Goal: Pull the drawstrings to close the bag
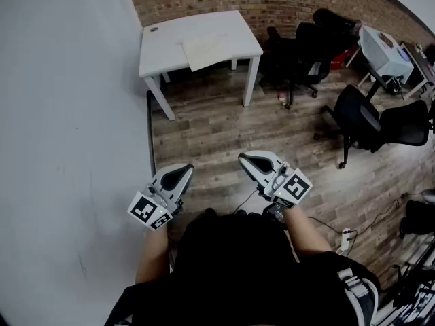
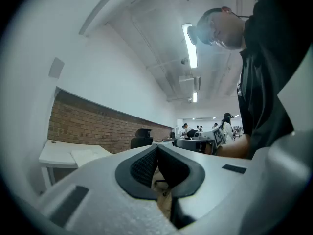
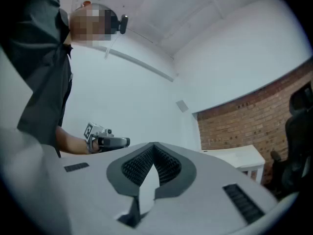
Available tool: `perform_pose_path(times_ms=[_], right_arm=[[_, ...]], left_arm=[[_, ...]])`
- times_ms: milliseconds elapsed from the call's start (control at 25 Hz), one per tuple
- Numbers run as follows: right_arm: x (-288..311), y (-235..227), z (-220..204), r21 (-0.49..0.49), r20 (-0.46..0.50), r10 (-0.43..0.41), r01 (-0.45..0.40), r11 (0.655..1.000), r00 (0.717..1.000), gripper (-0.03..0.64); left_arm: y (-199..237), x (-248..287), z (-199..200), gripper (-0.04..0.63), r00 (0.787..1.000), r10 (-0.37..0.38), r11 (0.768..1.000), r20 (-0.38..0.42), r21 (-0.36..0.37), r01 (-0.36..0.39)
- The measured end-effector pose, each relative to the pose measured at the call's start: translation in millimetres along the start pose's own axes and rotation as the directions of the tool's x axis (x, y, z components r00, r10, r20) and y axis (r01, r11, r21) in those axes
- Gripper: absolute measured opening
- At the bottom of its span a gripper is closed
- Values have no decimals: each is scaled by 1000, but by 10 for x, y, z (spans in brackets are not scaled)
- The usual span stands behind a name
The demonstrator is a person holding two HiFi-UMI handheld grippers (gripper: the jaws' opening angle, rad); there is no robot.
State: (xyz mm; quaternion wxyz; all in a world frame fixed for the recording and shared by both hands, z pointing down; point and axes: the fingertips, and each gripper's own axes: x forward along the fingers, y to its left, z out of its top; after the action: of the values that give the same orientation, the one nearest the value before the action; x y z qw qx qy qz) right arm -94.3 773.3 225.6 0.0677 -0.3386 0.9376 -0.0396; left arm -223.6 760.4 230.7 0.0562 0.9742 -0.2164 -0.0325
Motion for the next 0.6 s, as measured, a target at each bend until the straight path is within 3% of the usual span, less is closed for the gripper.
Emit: perform_pose_path(times_ms=[120, 200, 400, 600], right_arm=[[-260, -391, -128, -180, -133, -49, 24, 983, 990, 5], [-455, -498, -145, -216, -155, -43, 9, 976, 987, 5], [-779, -524, -155, -161, -127, -22, 1, 987, 992, 5], [-880, -513, -96, -123, -55, 23, -29, 992, 998, 5]], left_arm=[[-68, 399, 22, 17, 999, -31, 998, 37, 56, 29], [-228, 573, -70, 17, 998, -56, 997, 39, 60, 54], [-535, 716, -350, 17, 997, -75, 997, -16, 11, 75], [-647, 868, -333, 17, 998, -67, 998, -4, 15, 67]])
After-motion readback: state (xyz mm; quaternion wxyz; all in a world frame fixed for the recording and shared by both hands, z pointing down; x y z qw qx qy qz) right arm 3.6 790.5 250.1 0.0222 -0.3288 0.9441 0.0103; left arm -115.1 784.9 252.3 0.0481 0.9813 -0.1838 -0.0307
